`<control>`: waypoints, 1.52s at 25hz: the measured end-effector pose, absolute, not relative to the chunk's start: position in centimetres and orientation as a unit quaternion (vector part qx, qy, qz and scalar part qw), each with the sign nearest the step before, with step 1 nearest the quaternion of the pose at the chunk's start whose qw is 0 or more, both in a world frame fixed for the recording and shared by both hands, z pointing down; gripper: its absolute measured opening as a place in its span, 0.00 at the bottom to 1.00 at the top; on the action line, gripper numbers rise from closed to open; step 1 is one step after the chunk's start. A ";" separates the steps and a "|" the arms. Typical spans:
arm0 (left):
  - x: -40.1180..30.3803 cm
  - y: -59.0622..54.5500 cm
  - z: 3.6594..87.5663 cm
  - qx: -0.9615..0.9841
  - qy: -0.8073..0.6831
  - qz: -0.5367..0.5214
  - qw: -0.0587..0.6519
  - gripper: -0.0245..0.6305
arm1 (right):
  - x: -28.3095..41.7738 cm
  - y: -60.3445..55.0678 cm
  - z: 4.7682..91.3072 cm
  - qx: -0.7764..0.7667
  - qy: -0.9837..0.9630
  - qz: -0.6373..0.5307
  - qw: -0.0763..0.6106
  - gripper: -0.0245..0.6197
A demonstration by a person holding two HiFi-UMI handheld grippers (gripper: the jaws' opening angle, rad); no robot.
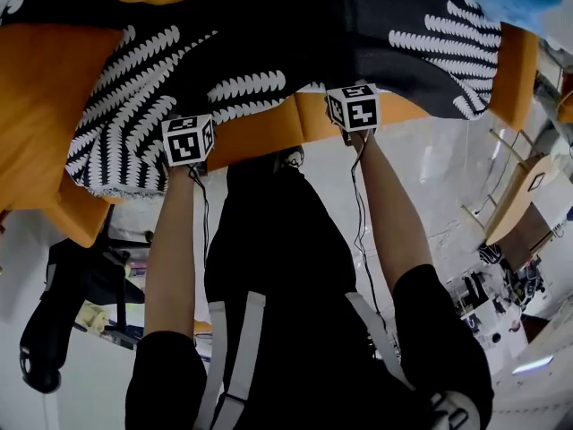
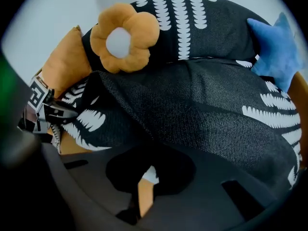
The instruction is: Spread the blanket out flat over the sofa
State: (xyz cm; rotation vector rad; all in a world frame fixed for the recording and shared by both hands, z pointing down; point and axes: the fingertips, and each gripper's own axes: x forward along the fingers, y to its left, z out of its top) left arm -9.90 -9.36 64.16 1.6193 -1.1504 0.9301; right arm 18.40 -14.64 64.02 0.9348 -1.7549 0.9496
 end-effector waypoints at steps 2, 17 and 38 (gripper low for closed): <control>-9.5 -8.3 63.8 0.657 -0.478 0.364 0.455 0.10 | 18.9 -13.4 64.0 0.374 -0.714 0.384 0.450 0.07; -8.0 -1.0 62.3 0.654 -0.512 0.330 0.449 0.10 | 20.5 -6.0 62.8 0.358 -0.733 0.371 0.443 0.07; -4.1 6.6 59.8 0.667 -0.539 0.317 0.404 0.10 | 24.1 0.4 60.8 0.357 -0.760 0.341 0.422 0.06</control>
